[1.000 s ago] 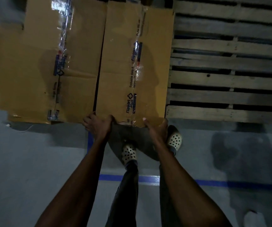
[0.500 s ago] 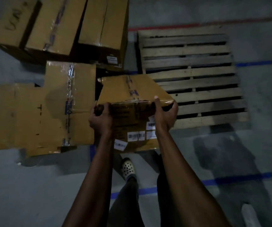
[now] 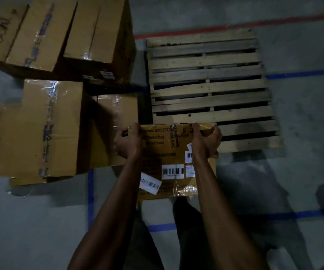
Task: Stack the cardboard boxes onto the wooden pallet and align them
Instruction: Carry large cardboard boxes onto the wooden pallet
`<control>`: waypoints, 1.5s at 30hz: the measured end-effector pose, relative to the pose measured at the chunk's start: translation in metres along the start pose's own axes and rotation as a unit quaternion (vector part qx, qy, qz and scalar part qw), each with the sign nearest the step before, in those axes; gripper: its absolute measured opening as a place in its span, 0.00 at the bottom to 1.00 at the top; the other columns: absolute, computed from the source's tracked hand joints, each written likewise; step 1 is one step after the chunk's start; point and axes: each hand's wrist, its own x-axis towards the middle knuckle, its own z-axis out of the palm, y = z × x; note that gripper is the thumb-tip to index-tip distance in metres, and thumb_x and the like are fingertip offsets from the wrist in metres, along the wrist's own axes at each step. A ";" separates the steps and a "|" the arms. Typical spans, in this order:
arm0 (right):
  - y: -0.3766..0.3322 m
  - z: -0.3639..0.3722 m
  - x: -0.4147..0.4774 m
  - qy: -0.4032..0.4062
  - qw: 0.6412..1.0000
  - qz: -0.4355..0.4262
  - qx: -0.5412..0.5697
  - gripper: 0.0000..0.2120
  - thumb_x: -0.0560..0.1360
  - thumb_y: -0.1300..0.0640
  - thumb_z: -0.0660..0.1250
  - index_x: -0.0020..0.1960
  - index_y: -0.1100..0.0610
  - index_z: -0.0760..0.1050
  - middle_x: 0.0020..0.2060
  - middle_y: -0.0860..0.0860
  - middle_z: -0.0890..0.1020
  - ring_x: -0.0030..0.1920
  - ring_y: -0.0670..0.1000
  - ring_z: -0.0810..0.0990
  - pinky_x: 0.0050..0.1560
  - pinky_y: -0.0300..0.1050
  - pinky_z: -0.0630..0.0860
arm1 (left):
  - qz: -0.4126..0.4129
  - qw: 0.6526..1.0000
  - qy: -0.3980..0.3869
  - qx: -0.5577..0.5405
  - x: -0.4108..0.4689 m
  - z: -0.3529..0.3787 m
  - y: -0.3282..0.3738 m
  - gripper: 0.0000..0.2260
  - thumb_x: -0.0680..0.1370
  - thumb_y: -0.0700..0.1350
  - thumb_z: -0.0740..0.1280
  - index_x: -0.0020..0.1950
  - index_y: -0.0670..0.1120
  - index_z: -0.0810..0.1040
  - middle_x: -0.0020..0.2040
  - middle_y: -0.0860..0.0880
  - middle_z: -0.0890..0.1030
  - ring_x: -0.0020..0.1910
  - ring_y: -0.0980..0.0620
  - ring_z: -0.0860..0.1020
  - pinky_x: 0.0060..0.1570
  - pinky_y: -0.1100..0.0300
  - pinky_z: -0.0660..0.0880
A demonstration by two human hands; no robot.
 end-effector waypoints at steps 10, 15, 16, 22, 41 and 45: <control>-0.006 -0.010 0.134 -0.136 0.976 -0.066 0.158 0.32 0.69 0.39 0.77 0.69 0.44 0.72 0.66 0.46 0.77 0.65 0.48 0.77 0.62 0.48 0.79 | 0.002 0.998 -0.017 -0.056 0.030 0.113 0.001 0.15 0.74 0.50 0.73 0.59 0.46 0.82 0.51 0.53 0.82 0.51 0.55 0.81 0.57 0.53 0.80; 0.038 0.015 0.190 -0.167 0.974 -0.053 0.145 0.29 0.70 0.42 0.77 0.65 0.51 0.71 0.61 0.49 0.82 0.61 0.49 0.81 0.62 0.50 0.80 | 0.024 0.994 -0.082 -0.071 0.074 0.154 -0.043 0.17 0.75 0.42 0.74 0.64 0.46 0.79 0.57 0.50 0.82 0.55 0.55 0.81 0.52 0.61 0.81; 0.056 0.025 0.202 -0.167 0.976 -0.043 0.133 0.28 0.70 0.43 0.77 0.63 0.51 0.71 0.60 0.49 0.82 0.59 0.49 0.82 0.62 0.53 0.79 | 0.019 0.994 -0.090 -0.063 0.085 0.164 -0.061 0.18 0.75 0.41 0.74 0.64 0.46 0.79 0.59 0.49 0.82 0.57 0.53 0.81 0.54 0.59 0.81; 0.175 0.085 0.251 -0.155 0.985 0.038 0.065 0.25 0.65 0.43 0.79 0.55 0.47 0.70 0.54 0.49 0.81 0.57 0.55 0.82 0.58 0.61 0.80 | -0.041 0.992 -0.121 -0.009 0.134 0.217 -0.184 0.19 0.78 0.35 0.70 0.69 0.40 0.75 0.61 0.48 0.79 0.57 0.51 0.78 0.45 0.72 0.76; 0.278 0.108 0.235 -0.173 0.971 0.037 -0.160 0.36 0.74 0.49 0.75 0.77 0.53 0.65 0.70 0.52 0.75 0.68 0.54 0.76 0.67 0.51 0.74 | -0.071 0.954 -0.276 0.090 0.140 0.209 -0.295 0.27 0.82 0.34 0.63 0.81 0.47 0.63 0.72 0.48 0.74 0.63 0.54 0.76 0.42 0.74 0.75; 0.277 0.112 0.232 -0.160 0.974 0.049 -0.150 0.36 0.74 0.51 0.75 0.78 0.52 0.64 0.71 0.51 0.75 0.68 0.54 0.75 0.66 0.47 0.73 | -0.083 0.947 -0.296 0.092 0.145 0.203 -0.297 0.28 0.82 0.32 0.62 0.81 0.47 0.62 0.71 0.46 0.74 0.63 0.51 0.77 0.49 0.66 0.78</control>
